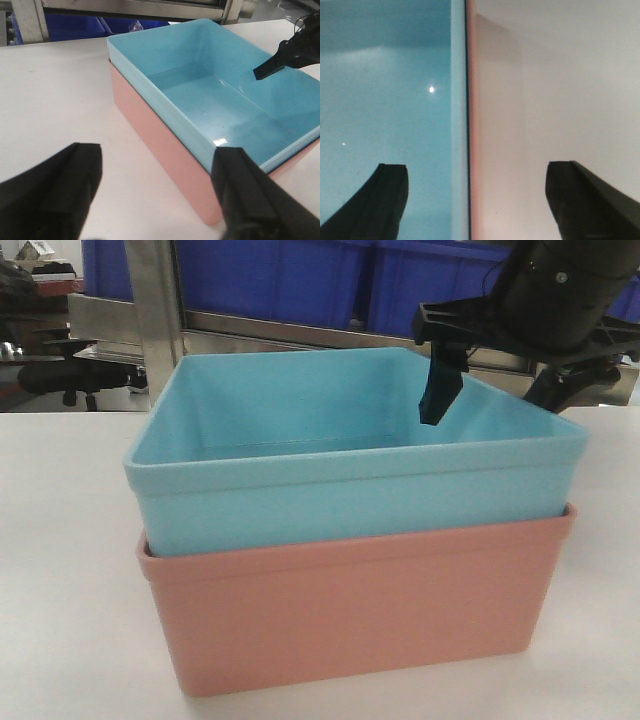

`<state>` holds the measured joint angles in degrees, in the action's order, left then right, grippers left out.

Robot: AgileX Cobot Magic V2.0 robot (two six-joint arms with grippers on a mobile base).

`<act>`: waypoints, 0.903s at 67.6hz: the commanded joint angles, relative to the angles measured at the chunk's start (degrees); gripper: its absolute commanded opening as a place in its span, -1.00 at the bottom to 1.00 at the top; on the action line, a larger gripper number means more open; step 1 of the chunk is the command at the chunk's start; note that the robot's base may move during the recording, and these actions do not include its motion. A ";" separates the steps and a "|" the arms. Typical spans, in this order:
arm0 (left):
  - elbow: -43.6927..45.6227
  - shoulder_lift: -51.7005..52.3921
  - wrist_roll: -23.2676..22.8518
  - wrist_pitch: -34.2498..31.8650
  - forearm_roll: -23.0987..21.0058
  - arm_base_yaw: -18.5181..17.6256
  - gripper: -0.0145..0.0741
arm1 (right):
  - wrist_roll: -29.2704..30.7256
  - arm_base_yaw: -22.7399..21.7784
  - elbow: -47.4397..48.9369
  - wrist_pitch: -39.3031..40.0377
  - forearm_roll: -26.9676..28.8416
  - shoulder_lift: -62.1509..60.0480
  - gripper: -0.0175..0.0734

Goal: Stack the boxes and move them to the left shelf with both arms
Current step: 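Lower both grippers onto the far wall of the light-blue bin and grip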

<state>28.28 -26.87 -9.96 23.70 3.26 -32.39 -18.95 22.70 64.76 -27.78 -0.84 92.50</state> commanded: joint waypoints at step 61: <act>66.28 -79.13 -15.72 39.77 0.68 -0.27 0.42 | 9.09 -0.17 14.02 -11.90 -0.86 2.37 0.75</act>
<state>87.24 -101.64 -22.23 57.98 1.50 -32.39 -10.96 22.70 76.73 -42.27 -0.89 96.22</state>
